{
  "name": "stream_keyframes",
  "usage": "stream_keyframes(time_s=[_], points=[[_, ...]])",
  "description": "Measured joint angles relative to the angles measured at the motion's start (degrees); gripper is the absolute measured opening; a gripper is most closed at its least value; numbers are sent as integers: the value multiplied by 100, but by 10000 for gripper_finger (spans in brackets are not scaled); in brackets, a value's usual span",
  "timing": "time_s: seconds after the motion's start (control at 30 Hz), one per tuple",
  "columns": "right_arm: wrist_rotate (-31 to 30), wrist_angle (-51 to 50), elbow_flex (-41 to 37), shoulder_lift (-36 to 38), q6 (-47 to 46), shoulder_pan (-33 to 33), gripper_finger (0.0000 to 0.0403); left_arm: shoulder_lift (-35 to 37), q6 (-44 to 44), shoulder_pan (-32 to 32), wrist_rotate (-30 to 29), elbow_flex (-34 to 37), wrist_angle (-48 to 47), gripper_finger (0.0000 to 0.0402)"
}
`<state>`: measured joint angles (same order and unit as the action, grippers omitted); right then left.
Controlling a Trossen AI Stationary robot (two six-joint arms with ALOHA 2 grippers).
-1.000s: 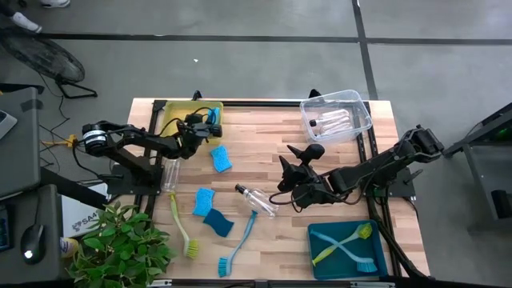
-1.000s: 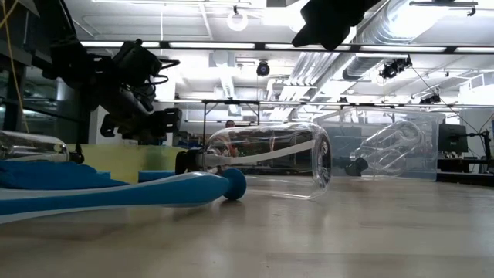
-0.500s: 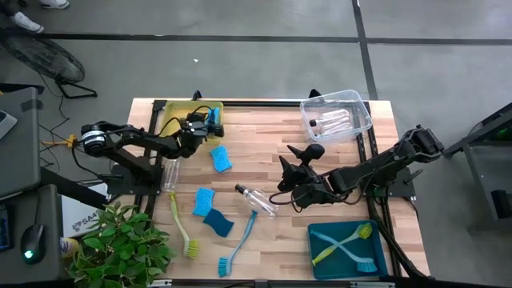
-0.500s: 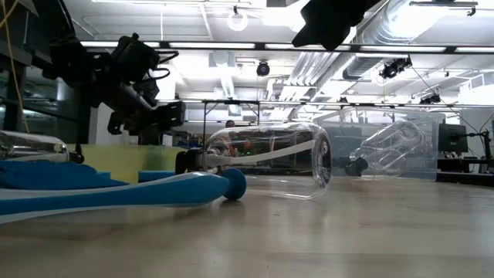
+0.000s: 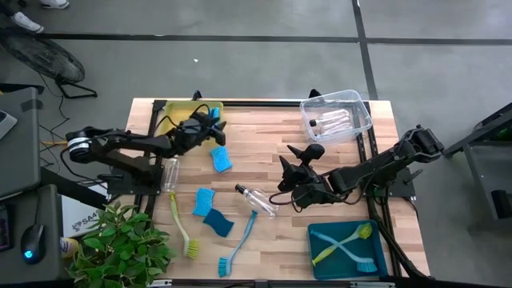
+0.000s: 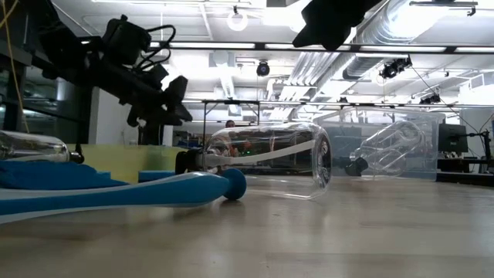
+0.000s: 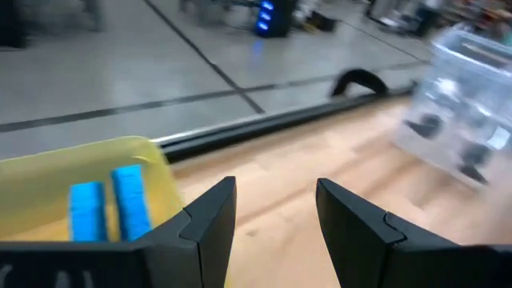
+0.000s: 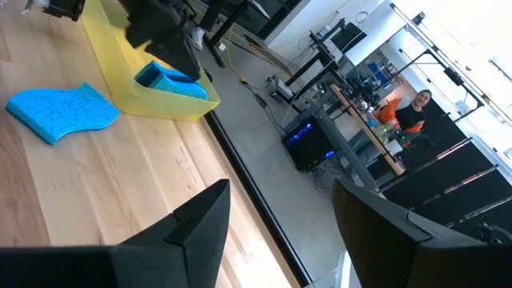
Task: Pick & Place Kitchen Sink Supplies
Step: Put the blue sponge into the yellow bin
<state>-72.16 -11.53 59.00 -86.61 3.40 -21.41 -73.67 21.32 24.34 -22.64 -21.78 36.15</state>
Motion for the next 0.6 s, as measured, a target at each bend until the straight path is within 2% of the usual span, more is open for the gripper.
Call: stream_keyframes(time_s=[0.47,0.53,0.6], points=[[212,-19,2,0,-105,-2,214,606,-1069,-5,2788,0,-1706,170],[212,-20,2,0,-105,-2,214,606,-1091,-60,2950,0,-1954,170],[212,-20,2,0,-105,-2,214,606,-1210,-186,2849,0,-2202,170]])
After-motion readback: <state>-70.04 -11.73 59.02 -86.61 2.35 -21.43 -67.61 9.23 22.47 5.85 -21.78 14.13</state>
